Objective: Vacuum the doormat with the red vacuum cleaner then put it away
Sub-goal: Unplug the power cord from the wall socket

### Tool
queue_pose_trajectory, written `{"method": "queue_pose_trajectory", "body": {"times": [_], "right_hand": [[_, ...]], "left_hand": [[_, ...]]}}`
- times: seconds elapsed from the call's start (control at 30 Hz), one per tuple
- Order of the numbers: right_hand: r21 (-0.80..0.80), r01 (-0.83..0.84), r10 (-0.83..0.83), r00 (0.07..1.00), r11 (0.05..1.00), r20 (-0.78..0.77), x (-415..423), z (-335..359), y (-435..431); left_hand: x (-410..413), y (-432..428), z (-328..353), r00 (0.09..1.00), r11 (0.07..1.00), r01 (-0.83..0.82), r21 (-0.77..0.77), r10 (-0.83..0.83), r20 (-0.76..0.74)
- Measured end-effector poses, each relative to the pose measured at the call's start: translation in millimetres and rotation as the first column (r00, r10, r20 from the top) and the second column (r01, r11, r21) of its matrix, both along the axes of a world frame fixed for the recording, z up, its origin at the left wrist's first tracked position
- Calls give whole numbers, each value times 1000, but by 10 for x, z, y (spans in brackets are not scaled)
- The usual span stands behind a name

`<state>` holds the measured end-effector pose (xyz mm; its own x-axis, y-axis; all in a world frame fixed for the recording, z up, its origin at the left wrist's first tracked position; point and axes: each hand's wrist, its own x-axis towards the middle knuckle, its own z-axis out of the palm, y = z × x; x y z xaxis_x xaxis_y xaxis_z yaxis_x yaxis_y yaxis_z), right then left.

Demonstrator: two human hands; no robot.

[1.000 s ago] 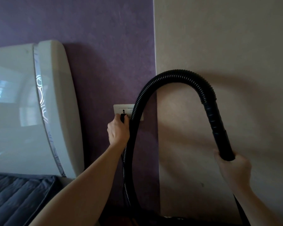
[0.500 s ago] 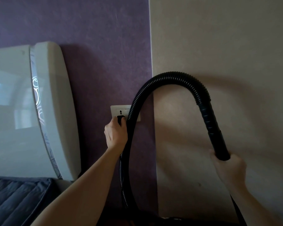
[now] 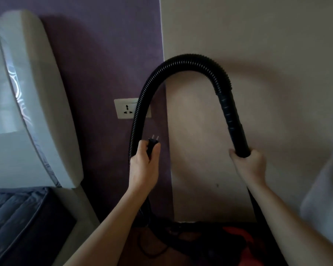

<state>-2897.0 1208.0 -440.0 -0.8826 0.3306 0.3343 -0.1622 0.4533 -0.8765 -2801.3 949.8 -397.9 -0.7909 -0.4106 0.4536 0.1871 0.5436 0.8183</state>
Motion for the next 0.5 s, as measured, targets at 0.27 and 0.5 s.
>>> {"method": "queue_pose_trajectory", "body": {"times": [0.27, 0.5], "right_hand": [[-19, -27, 27, 999, 999, -22, 65, 106, 187], [-95, 9, -16, 997, 995, -76, 40, 163, 547]], "left_hand": [[32, 486, -882, 905, 951, 309, -8, -291, 310], [-195, 951, -1654, 771, 877, 473, -89, -363, 523]]}}
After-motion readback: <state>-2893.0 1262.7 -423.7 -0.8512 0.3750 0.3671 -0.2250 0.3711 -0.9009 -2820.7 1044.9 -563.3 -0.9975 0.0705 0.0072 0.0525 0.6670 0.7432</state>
